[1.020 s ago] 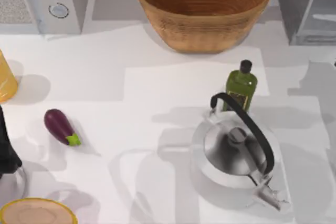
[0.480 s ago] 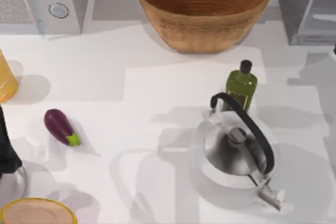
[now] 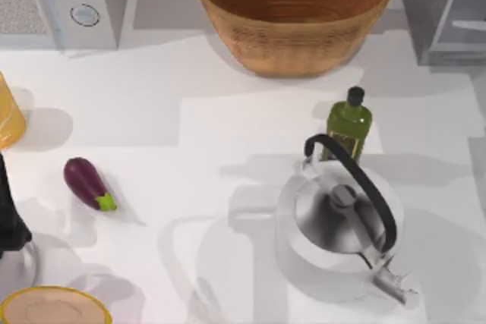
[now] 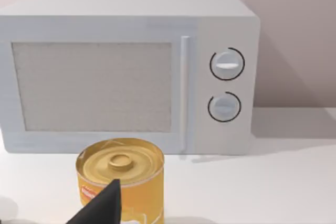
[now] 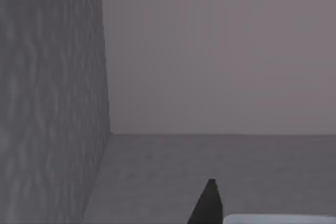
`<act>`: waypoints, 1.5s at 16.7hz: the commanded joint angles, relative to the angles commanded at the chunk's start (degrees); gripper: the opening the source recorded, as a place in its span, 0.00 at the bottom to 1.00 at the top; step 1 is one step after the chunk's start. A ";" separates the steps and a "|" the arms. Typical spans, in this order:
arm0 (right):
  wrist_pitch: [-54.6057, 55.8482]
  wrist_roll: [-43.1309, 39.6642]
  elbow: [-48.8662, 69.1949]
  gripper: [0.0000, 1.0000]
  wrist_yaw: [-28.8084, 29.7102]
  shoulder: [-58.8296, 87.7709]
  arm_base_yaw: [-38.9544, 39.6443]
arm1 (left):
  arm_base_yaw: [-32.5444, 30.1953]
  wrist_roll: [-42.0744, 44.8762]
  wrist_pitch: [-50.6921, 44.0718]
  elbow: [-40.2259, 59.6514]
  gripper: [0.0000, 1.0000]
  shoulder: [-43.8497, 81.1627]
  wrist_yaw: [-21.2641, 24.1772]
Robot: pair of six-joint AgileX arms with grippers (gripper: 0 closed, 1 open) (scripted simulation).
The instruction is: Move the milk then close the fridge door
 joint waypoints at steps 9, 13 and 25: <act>-1.30 -0.13 16.66 0.00 -4.52 15.60 -4.32 | 0.00 0.00 0.00 0.00 1.00 0.00 0.00; -1.25 -0.06 16.48 0.00 -4.44 15.42 -4.08 | 0.00 0.00 0.00 0.00 1.00 0.00 0.00; -1.30 -0.13 16.67 0.45 -4.52 15.60 -4.33 | 0.00 0.00 0.00 0.00 1.00 0.00 0.00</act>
